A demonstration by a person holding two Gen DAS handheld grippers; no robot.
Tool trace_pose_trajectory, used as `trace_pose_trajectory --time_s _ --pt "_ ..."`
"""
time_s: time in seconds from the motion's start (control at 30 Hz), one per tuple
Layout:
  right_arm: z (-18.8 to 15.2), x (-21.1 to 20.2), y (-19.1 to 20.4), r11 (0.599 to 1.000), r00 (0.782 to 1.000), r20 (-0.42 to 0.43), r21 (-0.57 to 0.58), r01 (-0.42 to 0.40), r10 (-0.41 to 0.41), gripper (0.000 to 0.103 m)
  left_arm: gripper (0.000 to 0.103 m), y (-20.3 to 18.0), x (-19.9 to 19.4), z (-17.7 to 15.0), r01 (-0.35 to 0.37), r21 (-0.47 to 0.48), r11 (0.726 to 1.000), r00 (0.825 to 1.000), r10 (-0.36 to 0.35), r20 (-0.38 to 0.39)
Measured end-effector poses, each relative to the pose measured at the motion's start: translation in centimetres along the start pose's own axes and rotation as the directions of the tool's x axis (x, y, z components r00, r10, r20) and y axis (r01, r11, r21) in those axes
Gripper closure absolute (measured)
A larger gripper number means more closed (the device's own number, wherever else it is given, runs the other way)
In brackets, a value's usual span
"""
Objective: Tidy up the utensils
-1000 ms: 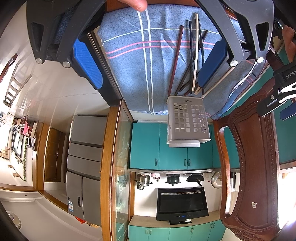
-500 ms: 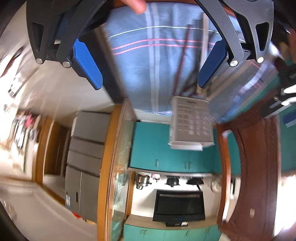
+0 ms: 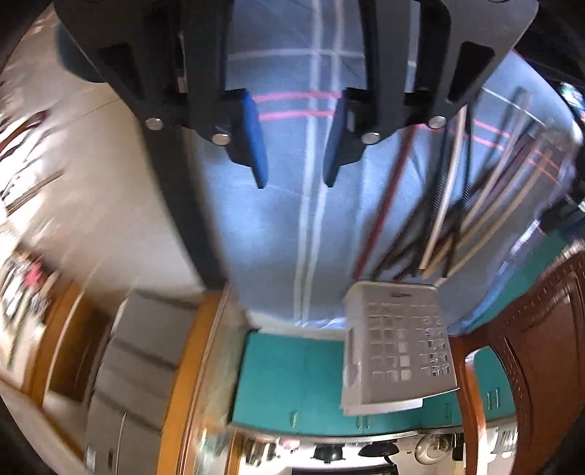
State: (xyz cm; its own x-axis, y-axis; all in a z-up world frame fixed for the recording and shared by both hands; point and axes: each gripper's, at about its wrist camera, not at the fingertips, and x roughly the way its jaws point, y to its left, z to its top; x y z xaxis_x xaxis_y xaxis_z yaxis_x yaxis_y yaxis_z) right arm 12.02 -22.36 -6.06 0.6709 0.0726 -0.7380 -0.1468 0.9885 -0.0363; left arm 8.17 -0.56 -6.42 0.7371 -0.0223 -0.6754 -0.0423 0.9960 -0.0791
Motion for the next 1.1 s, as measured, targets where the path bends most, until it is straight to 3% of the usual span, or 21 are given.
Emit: trace_pose_trajectory --time_s 0.2,0.4,0.43,0.47,0.53,0.63,0.77,1.0,1.1 --pt "3.3 4.8 2.6 0.987 0.979 -0.134 -0.028 -0.16 0.155 0.072 0.066 -0.2 1.6 0.8 -0.009 -0.023 1.0 1.0 0.009 -0.02" --pt "6.6 9.1 6.4 0.964 0.955 -0.254 -0.17 -0.202 0.155 0.073 0.066 0.4 3.3 2.3 -0.016 -0.049 0.999 0.999 0.013 -0.052" --pt "7.0 9.7 6.6 0.964 0.95 -0.271 -0.17 -0.206 0.155 0.073 0.073 0.7 3.5 2.5 -0.015 -0.058 0.998 0.998 0.012 -0.058" --pt "7.4 10.1 6.7 0.961 0.947 -0.276 -0.169 -0.217 0.165 0.076 0.086 0.9 3.6 2.7 -0.018 -0.061 0.998 0.998 0.014 -0.057" --pt "7.8 10.3 6.2 0.954 0.938 -0.282 -0.16 -0.252 0.2 0.09 0.086 1.0 3.8 2.9 -0.007 -0.058 0.998 0.998 0.003 -0.057" --pt "8.1 10.6 5.1 0.951 0.928 -0.277 -0.113 -0.289 0.249 0.09 0.086 0.8 4.5 3.0 0.005 -0.054 0.999 0.996 -0.01 -0.084" --pt "8.8 10.4 4.2 0.957 0.937 -0.269 -0.123 -0.261 0.221 0.093 0.086 0.2 6.5 4.4 -0.014 0.012 1.0 0.989 0.016 -0.147" --pt "10.0 10.9 0.8 0.964 0.932 -0.267 -0.04 -0.263 0.243 0.096 0.086 -0.4 11.6 7.7 -0.004 0.079 0.997 0.963 0.025 -0.268" --pt "9.7 11.4 0.8 0.963 0.931 -0.272 -0.041 -0.265 0.244 0.096 0.086 -0.3 13.1 7.5 -0.05 0.082 0.995 0.951 0.072 -0.299"
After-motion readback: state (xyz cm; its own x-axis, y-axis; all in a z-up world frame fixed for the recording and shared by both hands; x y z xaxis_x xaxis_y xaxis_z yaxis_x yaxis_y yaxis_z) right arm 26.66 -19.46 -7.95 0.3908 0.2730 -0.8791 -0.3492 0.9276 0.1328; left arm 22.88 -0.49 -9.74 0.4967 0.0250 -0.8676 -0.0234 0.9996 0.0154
